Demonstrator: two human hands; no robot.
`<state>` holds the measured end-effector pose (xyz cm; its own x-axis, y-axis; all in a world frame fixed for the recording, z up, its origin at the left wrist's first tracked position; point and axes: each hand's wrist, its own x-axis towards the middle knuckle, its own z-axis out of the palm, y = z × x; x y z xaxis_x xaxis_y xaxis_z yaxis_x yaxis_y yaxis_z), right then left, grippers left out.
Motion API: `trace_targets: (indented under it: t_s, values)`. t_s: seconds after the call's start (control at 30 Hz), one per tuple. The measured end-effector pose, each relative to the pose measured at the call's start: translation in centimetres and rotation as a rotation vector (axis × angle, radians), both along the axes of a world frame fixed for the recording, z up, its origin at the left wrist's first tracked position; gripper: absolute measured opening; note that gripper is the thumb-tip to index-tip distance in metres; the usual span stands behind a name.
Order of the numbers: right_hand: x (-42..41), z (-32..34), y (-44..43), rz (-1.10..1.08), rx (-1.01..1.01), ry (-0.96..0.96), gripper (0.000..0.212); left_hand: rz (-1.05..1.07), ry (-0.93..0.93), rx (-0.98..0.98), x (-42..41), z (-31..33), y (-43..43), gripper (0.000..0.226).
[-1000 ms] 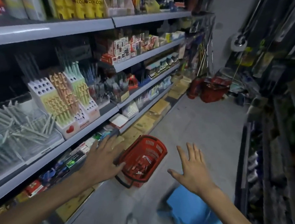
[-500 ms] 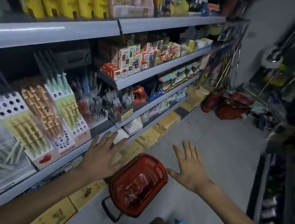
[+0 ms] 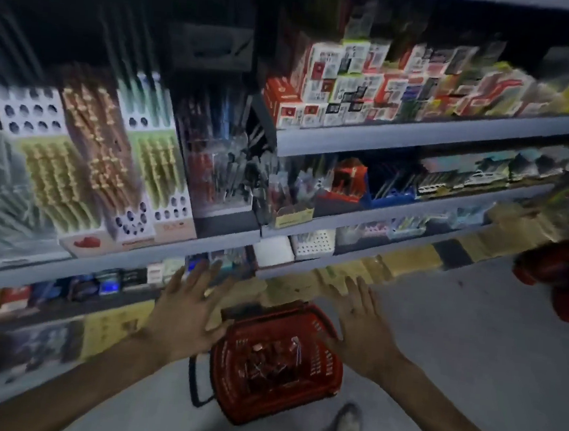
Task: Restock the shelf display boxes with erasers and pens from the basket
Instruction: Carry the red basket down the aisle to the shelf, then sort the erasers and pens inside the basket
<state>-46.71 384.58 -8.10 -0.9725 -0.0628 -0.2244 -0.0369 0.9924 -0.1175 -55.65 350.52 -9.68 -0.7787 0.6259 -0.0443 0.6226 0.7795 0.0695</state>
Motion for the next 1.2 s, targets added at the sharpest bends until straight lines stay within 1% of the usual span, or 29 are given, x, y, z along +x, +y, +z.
trace_targets:
  t_s: [0.1, 0.17, 0.23, 0.3, 0.37, 0.53, 0.63, 0.77, 0.87, 0.93, 1.0, 1.07, 1.13, 1.2]
  values:
    - [-2.2, -6.0, 3.8, 0.150, -0.081, -0.034, 0.087, 0.183, -0.066, -0.049, 2.3, -5.0, 2.5, 0.078]
    - [-3.2, -11.2, 5.6, 0.217, -0.098, -0.056, 0.083, 0.240, -0.098, -0.071, 3.3, -8.9, 4.3, 0.081]
    - [-3.5, -16.5, 7.0, 0.252, -0.070, -0.089, 0.090, 0.246, -0.138, -0.111, 4.0, -13.2, 6.0, 0.087]
    - [-3.6, -21.6, 8.1, 0.274, -0.070, -0.082, 0.098, 0.257, -0.193, -0.149, 4.7, -17.9, 7.7, 0.096]
    - [-3.7, -26.5, 8.7, 0.285, -0.069, -0.066, 0.100, 0.261, -0.209, -0.156, 5.1, -23.0, 9.2, 0.098]
    - [-2.8, -40.4, 9.3, 0.274, -0.019, -0.066, 0.096, 0.267, -0.157, -0.141, 5.6, -36.8, 11.9, 0.093]
    - [-2.1, -48.2, 9.3, 0.309, 0.017, -0.083, 0.093, 0.218, -0.136, -0.100, 5.7, -44.5, 13.2, 0.081]
    - [-1.3, -56.2, 9.6, 0.390, 0.054, -0.005, 0.092, 0.184, -0.108, -0.081, 5.3, -52.9, 13.9, 0.075]
    - [-1.0, -59.7, 9.5, 0.364, 0.039, 0.052, 0.091, 0.228, -0.051, -0.014, 4.9, -56.6, 13.0, 0.074]
    - [-1.0, -61.1, 9.6, 0.401, 0.050, 0.105, 0.088, 0.200, 0.017, -0.008, 4.5, -57.7, 12.3, 0.078]
    - [-0.8, -61.7, 9.8, 0.451, 0.059, 0.127, 0.085, 0.164, 0.070, -0.039, 4.3, -57.3, 12.0, 0.081]
    - [0.1, -61.8, 10.2, 0.463, 0.068, 0.125, 0.085, 0.171, 0.098, -0.056, 5.3, -56.6, 12.0, 0.080]
    - [1.3, -60.9, 10.2, 0.441, 0.085, 0.130, 0.086, 0.188, 0.100, -0.063, 7.0, -55.9, 11.8, 0.080]
    - [3.1, -59.0, 9.6, 0.377, 0.080, 0.131, 0.082, 0.242, 0.070, -0.041, 9.3, -55.0, 11.6, 0.082]
